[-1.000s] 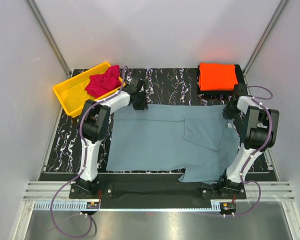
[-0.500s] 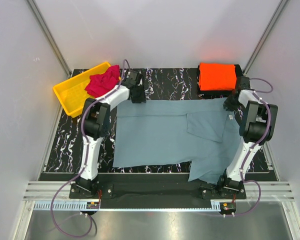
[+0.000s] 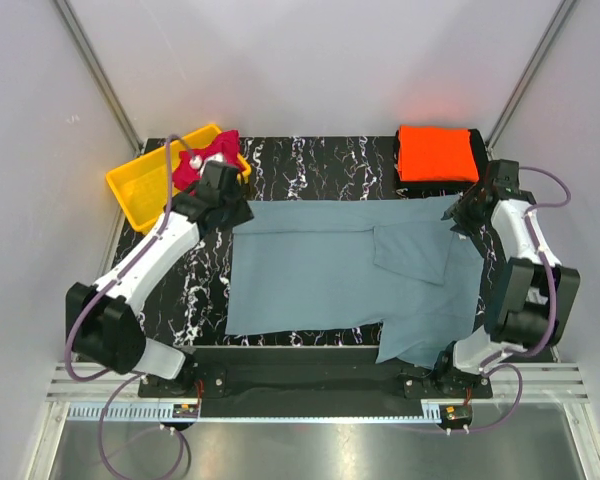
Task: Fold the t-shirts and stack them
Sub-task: Fold the tshirt
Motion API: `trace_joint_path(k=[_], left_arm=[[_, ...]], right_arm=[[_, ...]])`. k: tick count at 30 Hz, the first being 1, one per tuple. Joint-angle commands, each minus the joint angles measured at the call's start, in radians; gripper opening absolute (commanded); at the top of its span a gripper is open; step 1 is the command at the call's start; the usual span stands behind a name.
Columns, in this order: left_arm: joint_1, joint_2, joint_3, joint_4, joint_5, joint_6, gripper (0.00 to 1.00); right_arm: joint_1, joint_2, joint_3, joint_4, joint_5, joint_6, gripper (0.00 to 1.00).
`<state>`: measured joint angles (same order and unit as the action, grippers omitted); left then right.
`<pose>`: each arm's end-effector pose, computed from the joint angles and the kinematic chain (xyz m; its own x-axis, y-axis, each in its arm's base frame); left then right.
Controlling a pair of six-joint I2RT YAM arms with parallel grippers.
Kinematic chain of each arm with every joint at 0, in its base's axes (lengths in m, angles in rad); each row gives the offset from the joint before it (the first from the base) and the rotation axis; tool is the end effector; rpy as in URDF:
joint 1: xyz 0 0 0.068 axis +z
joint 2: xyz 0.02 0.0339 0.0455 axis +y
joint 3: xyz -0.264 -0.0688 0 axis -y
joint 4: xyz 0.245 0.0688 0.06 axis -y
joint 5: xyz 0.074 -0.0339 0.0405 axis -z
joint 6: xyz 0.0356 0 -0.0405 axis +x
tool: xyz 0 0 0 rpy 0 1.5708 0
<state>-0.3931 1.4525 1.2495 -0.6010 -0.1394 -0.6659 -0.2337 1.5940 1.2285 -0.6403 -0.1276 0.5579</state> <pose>0.2945 -0.1167 0.3064 -0.7024 -0.3710 -0.6074 -0.1827 0.9188 -0.3499 0.3269 -0.0732 0.2536 -0.6105 0.6851 -0.3973 0.5736 0.7284 0.3746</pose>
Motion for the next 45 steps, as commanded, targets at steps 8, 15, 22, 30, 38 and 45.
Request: trace_joint_path(k=[8, 15, 22, 30, 38, 45], left_arm=[[-0.021, -0.337, -0.445, -0.371, -0.019, -0.74, 0.41], [-0.065, -0.365, -0.604, -0.427, -0.036, -0.943, 0.42], [-0.174, -0.221, -0.578, -0.405, -0.023, -0.975, 0.51], [-0.234, -0.187, -0.607, -0.352, -0.014, -1.045, 0.51], [-0.242, -0.165, -0.634, -0.313, -0.006, -1.069, 0.12], [-0.234, -0.213, -0.495, -0.306, -0.124, -1.035, 0.0]], right_arm=[[0.007, -0.16, -0.153, -0.001, -0.154, 0.033, 0.45], [0.007, -0.195, -0.179, 0.016, -0.172, 0.017, 0.46], [0.007, -0.201, -0.204, 0.036, -0.195, 0.028, 0.45], [0.007, -0.244, -0.237, 0.034, -0.175, 0.03, 0.45], [0.002, -0.348, -0.257, -0.076, -0.049, 0.192, 0.4], [-0.027, -0.447, -0.267, -0.27, 0.083, 0.326, 0.44]])
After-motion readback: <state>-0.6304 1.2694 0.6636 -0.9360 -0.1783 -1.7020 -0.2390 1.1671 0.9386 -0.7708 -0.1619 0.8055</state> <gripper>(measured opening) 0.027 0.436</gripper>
